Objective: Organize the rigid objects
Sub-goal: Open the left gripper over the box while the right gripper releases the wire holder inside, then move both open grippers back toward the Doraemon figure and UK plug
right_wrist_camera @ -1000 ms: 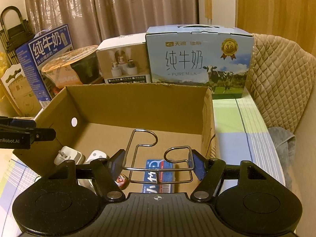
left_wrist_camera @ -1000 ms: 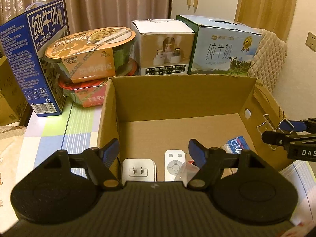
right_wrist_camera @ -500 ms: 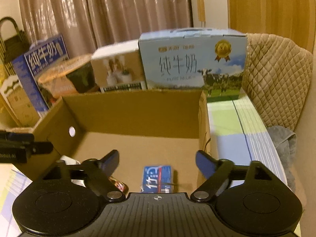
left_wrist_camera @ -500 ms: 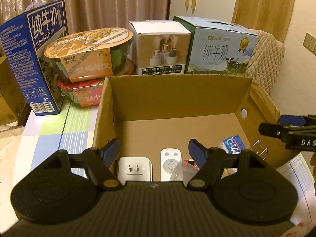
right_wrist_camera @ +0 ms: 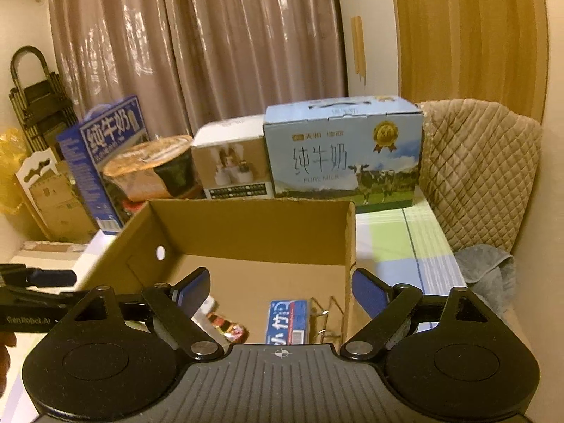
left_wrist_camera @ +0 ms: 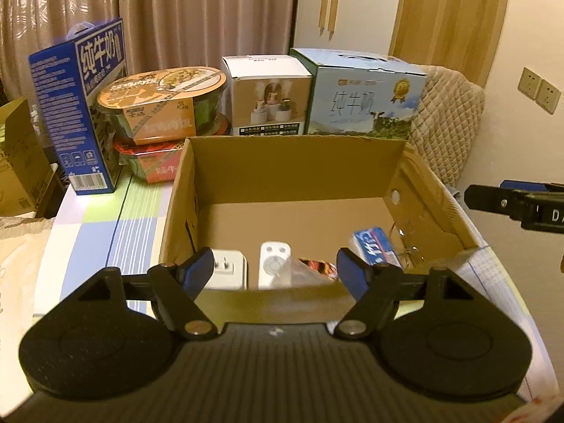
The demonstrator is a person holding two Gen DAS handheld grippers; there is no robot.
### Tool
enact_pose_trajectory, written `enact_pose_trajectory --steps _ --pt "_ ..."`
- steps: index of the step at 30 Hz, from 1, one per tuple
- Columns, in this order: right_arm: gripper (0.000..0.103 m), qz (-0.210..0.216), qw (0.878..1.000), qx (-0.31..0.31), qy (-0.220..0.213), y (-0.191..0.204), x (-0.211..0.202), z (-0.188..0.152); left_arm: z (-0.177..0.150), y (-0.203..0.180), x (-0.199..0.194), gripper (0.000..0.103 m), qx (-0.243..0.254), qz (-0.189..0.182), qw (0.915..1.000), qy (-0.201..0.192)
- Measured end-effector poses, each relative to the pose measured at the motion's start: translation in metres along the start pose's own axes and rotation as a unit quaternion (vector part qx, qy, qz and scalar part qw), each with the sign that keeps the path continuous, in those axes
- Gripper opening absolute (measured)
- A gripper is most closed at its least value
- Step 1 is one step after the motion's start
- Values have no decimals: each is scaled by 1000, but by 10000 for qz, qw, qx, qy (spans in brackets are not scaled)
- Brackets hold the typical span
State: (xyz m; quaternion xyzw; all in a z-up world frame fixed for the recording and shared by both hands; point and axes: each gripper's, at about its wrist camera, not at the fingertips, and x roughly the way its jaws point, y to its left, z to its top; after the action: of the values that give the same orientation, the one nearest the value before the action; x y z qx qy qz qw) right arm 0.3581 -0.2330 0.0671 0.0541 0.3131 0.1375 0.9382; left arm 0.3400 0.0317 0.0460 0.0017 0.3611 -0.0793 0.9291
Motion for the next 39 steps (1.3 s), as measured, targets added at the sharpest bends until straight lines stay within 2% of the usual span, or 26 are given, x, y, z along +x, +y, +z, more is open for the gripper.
enact_pose_trajectory --steps 5,15,20,27,39 --pt "85 53 10000 -34 -26 11 -40 -13 -18 -13 -38 78 -107 46 9999 -71" --pt "86 141 9996 -217 -110 29 -111 -49 -59 -38 -89 82 -113 79 9999 -52" --pt "87 185 9998 26 -99 26 -136 -64 -76 -45 -107 86 -188 17 9998 -52" --pt "87 212 9997 71 -18 27 -158 -85 -93 -48 -127 94 -317 -30 9994 -151" --pt "87 143 9998 59 79 24 -166 -121 -119 -44 -134 102 -173 222 9995 -174"
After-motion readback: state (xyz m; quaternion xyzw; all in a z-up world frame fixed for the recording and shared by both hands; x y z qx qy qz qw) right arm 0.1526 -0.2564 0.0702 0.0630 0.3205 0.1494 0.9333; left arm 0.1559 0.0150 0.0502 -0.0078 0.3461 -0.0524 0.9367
